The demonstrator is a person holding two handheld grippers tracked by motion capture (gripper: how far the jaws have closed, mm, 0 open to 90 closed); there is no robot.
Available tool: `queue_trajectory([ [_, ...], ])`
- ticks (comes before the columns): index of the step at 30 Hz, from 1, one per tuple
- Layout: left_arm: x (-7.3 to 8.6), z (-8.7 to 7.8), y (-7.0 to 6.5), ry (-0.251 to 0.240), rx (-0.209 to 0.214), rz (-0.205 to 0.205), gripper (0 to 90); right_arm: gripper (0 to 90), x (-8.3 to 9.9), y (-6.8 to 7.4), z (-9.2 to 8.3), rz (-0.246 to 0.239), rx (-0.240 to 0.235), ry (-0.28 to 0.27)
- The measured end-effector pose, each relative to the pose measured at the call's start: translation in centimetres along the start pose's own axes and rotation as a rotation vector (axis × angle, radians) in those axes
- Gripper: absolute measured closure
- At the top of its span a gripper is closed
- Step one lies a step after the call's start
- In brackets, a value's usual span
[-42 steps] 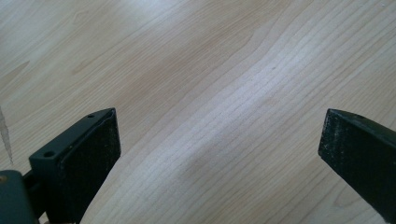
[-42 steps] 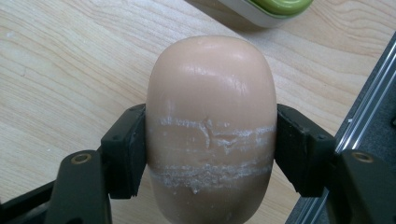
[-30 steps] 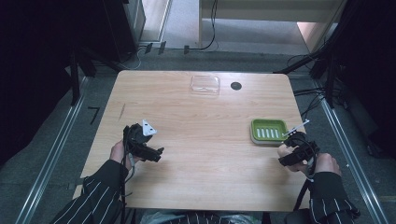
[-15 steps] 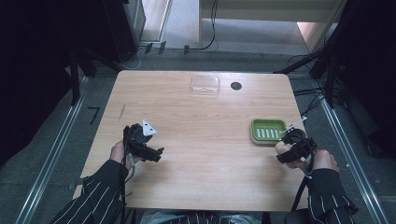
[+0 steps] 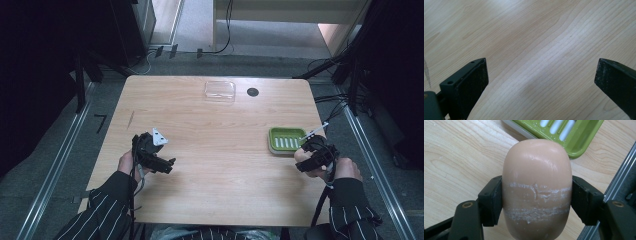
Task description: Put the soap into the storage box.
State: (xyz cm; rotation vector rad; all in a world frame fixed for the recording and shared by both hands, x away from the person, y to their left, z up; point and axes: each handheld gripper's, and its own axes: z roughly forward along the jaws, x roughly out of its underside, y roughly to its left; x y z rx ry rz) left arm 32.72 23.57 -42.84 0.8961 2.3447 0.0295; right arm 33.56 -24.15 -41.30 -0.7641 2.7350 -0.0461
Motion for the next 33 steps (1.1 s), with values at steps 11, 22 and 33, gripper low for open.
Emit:
queue_trajectory([
  [11, 0.0, 0.0, 0.0, -0.001, 0.001, 0.000, 0.0, 33.6, -0.8, -0.1, -0.1, -0.006, 0.005, -0.005],
  [22, 0.0, 0.1, 0.0, 0.001, 0.002, 0.000, 0.0, 33.6, -1.6, -0.3, -0.2, -0.022, 0.007, -0.011],
  [33, 0.0, 0.1, 0.0, 0.001, 0.001, -0.001, 0.0, 33.7, -2.5, -0.7, -0.2, -0.046, 0.007, -0.022],
])
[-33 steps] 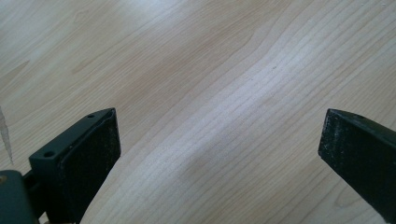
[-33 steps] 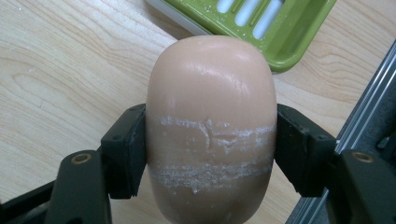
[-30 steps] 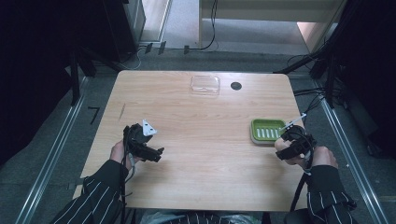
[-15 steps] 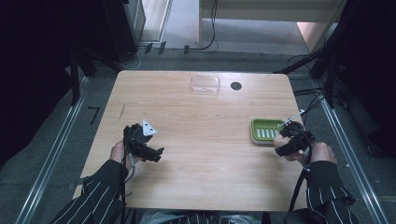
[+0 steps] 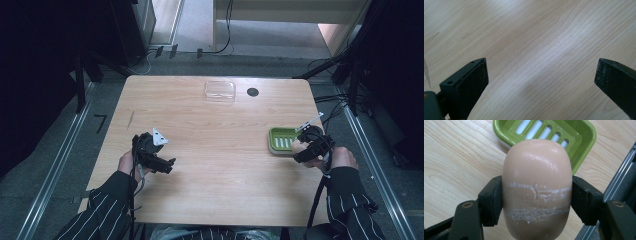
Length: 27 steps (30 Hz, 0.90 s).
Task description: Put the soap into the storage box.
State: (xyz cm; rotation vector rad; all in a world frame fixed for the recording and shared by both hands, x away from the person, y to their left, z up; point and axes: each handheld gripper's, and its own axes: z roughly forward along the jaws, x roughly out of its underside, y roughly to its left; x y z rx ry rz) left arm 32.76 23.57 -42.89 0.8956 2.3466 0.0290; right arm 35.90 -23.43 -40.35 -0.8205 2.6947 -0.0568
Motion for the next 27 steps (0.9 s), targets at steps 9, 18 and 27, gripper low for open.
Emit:
queue_trajectory([
  [9, 0.0, 0.0, 0.0, 0.000, 0.000, 0.003, 0.0, 33.7, -0.4, -0.1, 0.0, -0.007, -0.003, -0.004],
  [18, 0.0, 0.0, 0.0, 0.002, -0.002, 0.001, 0.0, 33.7, -0.9, -0.4, -0.2, -0.010, 0.002, -0.012],
  [27, 0.0, 0.0, 0.0, 0.004, 0.000, 0.004, 0.0, 33.7, -1.6, -0.7, 0.0, -0.019, 0.003, -0.016],
])
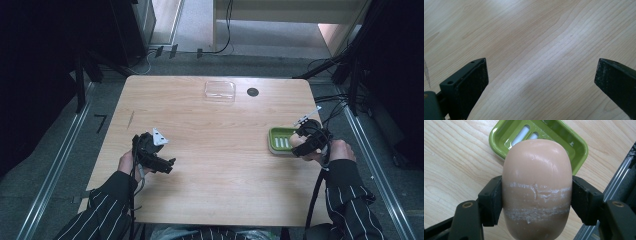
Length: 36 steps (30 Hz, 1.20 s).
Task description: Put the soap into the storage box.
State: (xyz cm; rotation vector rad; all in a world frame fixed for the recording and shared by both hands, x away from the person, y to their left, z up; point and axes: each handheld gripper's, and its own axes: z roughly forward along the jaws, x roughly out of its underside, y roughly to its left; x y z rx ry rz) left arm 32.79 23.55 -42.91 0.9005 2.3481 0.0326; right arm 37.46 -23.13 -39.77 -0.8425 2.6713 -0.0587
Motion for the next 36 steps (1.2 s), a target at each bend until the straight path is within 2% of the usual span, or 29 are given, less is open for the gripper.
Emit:
queue_trajectory([
  [7, 0.0, 0.0, 0.0, 0.002, 0.000, -0.002, 0.0, 33.7, -0.5, -0.2, 0.3, -0.026, -0.010, 0.001],
  [36, 0.0, 0.1, 0.0, 0.002, 0.000, 0.001, 0.0, 33.7, -1.8, -0.9, 0.9, -0.064, -0.001, -0.010],
])
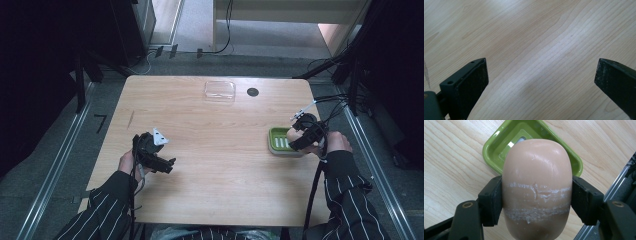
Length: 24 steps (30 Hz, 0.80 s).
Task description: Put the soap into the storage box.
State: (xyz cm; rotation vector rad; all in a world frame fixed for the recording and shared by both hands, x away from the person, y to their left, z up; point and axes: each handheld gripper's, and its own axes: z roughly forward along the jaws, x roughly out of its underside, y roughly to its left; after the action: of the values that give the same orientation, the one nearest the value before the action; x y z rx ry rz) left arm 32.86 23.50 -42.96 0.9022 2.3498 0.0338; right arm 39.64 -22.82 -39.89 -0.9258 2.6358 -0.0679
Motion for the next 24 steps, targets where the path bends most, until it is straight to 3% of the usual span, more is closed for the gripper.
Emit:
queue_trajectory([
  [24, 0.1, 0.0, 0.0, 0.001, -0.004, -0.006, 0.0, 33.7, -1.1, -1.0, 1.1, -0.069, -0.017, -0.011],
])
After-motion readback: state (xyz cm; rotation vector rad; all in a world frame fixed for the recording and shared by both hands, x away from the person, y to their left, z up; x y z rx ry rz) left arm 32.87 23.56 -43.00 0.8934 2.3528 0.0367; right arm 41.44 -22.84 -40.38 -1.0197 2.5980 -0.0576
